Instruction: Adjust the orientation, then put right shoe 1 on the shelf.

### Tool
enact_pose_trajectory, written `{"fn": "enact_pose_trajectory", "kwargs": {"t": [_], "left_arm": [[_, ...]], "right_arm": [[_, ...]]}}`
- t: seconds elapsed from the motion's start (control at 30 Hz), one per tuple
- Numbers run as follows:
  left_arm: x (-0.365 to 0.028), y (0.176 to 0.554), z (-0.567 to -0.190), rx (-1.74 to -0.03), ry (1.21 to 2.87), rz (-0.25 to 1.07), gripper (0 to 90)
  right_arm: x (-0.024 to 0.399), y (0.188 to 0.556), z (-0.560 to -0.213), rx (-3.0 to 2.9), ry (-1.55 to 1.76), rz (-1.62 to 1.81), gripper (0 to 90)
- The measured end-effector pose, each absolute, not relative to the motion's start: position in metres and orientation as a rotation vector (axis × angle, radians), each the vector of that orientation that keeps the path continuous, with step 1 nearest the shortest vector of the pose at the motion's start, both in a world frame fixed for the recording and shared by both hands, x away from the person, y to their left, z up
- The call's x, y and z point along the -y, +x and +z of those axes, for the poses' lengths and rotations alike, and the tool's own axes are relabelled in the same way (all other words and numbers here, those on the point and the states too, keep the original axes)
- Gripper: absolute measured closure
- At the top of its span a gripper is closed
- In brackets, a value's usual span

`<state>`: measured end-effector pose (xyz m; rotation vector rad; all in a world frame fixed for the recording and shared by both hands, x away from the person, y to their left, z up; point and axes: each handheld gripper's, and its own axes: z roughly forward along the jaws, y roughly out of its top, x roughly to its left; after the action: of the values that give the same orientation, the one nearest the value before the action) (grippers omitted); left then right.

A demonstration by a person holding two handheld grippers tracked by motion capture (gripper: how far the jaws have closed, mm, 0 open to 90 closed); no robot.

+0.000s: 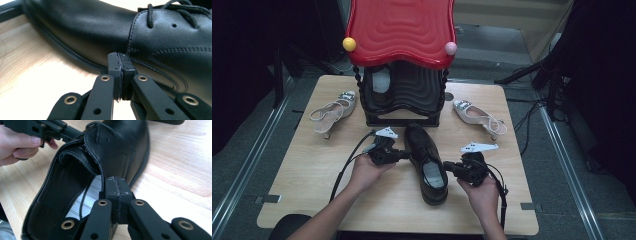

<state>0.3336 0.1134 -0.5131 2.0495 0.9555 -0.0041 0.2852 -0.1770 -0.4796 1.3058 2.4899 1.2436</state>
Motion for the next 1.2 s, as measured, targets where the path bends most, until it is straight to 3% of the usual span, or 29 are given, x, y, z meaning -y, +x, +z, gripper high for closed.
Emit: {"fn": "enact_pose_trajectory", "kwargs": {"t": [0.2, 0.43, 0.5, 0.7, 0.9, 1.2], "left_arm": [[-0.109, 0.337, -0.514, -0.952, 2.043, -0.007, 89.6], [-0.120, 0.338, -0.505, -0.941, 2.062, -0.023, 72.8], [-0.121, 0.336, -0.499, -0.936, 2.078, -0.028, 60.7], [-0.128, 0.333, -0.482, -0.921, 2.064, -0.037, 51.5], [-0.135, 0.329, -0.464, -0.912, 2.054, -0.051, 46.9], [-0.139, 0.332, -0.455, -0.913, 2.057, -0.051, 47.2]], "right_arm": [[0.180, 0.285, -0.478, -2.483, 1.308, 1.248, 90.0], [0.185, 0.286, -0.473, -2.473, 1.321, 1.256, 86.6], [0.189, 0.285, -0.465, -2.452, 1.337, 1.286, 83.8], [0.190, 0.280, -0.452, -2.454, 1.359, 1.315, 79.4], [0.177, 0.273, -0.443, -2.482, 1.327, 1.306, 74.3], [0.151, 0.269, -0.448, -2.551, 1.246, 1.245, 69.3]]}}
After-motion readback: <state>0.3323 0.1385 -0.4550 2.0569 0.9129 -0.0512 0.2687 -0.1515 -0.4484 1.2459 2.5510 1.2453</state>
